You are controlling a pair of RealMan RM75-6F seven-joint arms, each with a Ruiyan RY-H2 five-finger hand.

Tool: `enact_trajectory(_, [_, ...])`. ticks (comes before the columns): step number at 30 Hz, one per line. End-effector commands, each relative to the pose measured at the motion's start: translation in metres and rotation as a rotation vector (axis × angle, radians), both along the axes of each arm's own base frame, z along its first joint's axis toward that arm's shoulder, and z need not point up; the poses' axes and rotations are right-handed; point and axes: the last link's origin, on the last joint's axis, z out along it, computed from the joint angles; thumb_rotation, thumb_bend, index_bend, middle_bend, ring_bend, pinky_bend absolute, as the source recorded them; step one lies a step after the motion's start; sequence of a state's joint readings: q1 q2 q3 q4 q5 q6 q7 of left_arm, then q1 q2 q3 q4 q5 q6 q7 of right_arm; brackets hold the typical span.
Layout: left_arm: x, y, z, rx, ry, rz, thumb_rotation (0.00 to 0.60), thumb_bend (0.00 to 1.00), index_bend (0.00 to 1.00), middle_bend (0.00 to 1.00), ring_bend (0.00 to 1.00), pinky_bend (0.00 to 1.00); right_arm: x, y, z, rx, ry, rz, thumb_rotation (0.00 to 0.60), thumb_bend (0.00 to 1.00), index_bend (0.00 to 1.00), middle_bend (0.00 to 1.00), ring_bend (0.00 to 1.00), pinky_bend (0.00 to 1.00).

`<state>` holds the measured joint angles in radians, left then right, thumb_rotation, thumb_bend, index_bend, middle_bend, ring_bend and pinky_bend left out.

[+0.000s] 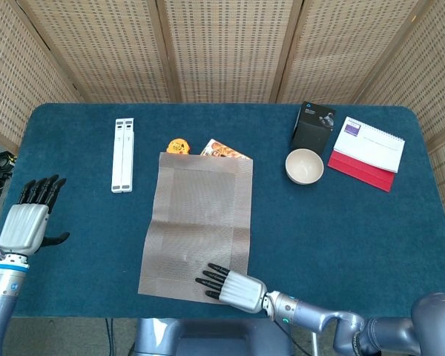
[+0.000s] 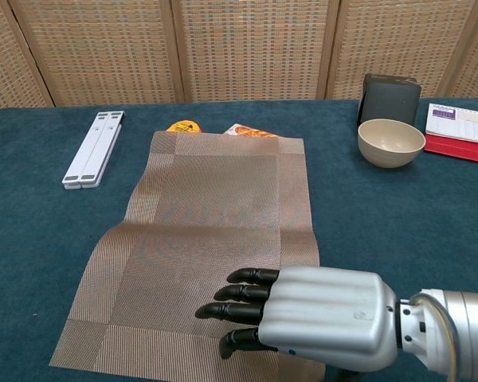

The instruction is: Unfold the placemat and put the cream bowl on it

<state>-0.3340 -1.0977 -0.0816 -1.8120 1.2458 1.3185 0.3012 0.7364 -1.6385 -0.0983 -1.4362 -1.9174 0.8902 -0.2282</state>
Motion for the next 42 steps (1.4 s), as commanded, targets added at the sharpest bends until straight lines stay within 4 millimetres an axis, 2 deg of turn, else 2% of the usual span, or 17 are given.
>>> enact_trajectory(1, [0.0, 0.0, 0.0, -0.001, -0.001, 0.001, 0.6, 0.0, 0.0, 0.0, 0.0, 0.0, 0.003, -0.001, 0.0, -0.005, -0.006, 0.005, 0.6, 0.11, 0.26, 0.0, 0.0, 0.0])
enact_trajectory(6, [-0.001, 0.0, 0.001, -0.002, -0.007, 0.003, 0.6, 0.0, 0.0, 0.0, 0.0, 0.0, 0.011, -0.008, 0.003, -0.024, -0.039, -0.001, 0.6, 0.35, 0.26, 0.0, 0.0, 0.0])
enact_trajectory(12, [0.0, 0.001, 0.0, -0.009, -0.009, 0.002, 0.6, 0.0, 0.0, 0.0, 0.0, 0.0, 0.009, -0.012, 0.006, -0.029, -0.045, -0.012, 0.6, 0.55, 0.27, 0.0, 0.0, 0.0])
enact_trajectory(15, [0.0, 0.0, 0.0, -0.009, -0.011, 0.002, 0.6, 0.0, 0.0, 0.0, 0.0, 0.0, 0.007, -0.011, 0.005, -0.023, -0.048, -0.016, 0.6, 0.63, 0.32, 0.0, 0.0, 0.0])
enact_trajectory(19, [0.0, 0.0, -0.001, -0.01, -0.011, 0.002, 0.6, 0.0, 0.0, 0.0, 0.0, 0.0, 0.006, -0.009, 0.004, -0.017, -0.067, -0.011, 0.6, 0.71, 0.45, 0.0, 0.0, 0.0])
enact_trajectory(27, [0.0, 0.0, -0.002, -0.016, -0.011, 0.002, 0.6, 0.0, 0.0, 0.0, 0.0, 0.0, 0.002, -0.011, 0.005, -0.036, -0.106, 0.016, 0.6, 0.75, 0.64, 0.05, 0.0, 0.0])
enact_trajectory(31, [0.0, 0.0, -0.002, -0.015, -0.011, 0.001, 0.6, 0.0, 0.0, 0.0, 0.0, 0.0, -0.003, -0.009, 0.007, -0.029, -0.107, 0.037, 0.6, 0.74, 0.65, 0.06, 0.0, 0.0])
enact_trajectory(35, [0.0, 0.0, -0.002, -0.017, -0.01, 0.002, 0.6, 0.0, 0.0, 0.0, 0.0, 0.0, -0.009, -0.01, 0.01, -0.048, -0.095, 0.085, 0.6, 0.69, 0.65, 0.06, 0.0, 0.0])
enact_trajectory(42, [0.0, 0.0, -0.004, -0.019, -0.006, 0.004, 0.6, 0.0, 0.0, 0.0, 0.0, 0.0, -0.029, -0.041, 0.032, -0.185, -0.01, 0.158, 0.6, 0.64, 0.66, 0.07, 0.0, 0.0])
